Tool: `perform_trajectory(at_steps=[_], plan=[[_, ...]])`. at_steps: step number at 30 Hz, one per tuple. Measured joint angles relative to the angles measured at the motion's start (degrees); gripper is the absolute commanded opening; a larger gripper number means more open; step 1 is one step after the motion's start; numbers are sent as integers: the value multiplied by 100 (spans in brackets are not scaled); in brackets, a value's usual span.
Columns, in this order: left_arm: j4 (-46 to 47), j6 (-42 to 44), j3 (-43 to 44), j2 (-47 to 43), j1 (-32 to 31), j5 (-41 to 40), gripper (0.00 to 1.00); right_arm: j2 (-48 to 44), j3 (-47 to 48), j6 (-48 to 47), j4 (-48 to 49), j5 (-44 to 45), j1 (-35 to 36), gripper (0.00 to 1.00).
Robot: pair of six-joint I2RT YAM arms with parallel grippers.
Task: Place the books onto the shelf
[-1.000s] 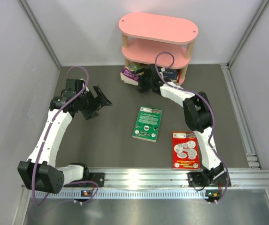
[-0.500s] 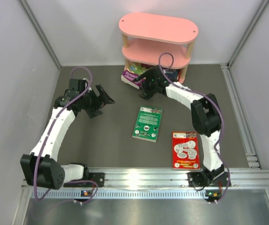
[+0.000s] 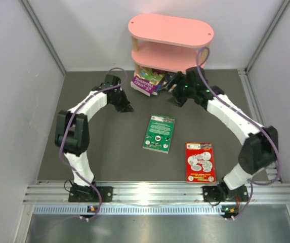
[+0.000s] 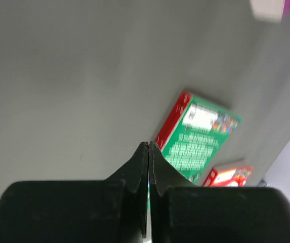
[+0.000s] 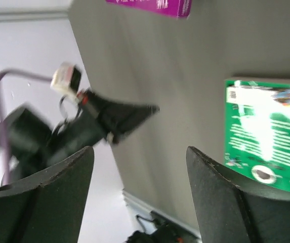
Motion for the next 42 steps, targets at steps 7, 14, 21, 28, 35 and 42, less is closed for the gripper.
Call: perform_trajectory(at_steps=[7,14,21,28,35,42], plan=[[321,-138,1421,1545,-164,24,0,-1582,-787,-715,-651,404,-868,73],[826,-640,2321,2389,-472,24,0,-2184,-1178,-1180,-1252,599,-1644,73],[911,-1075,3324,3091,-555,-37,0,-2433,-1419,-1429,-1495,605,-2142,74],[999,-1550,3847,3467,-549,-120,0,-2428,-1419,-1609,-1593,546,-2343,74],[938,-1648,3877,3493,-518,-267,0,-2393,-1419,-1827,-1596,396,-2411,75],[1067,-1320,2999,2802,-400,-634,28,-2337,-1961,-2162,-1036,-424,-2363,80]])
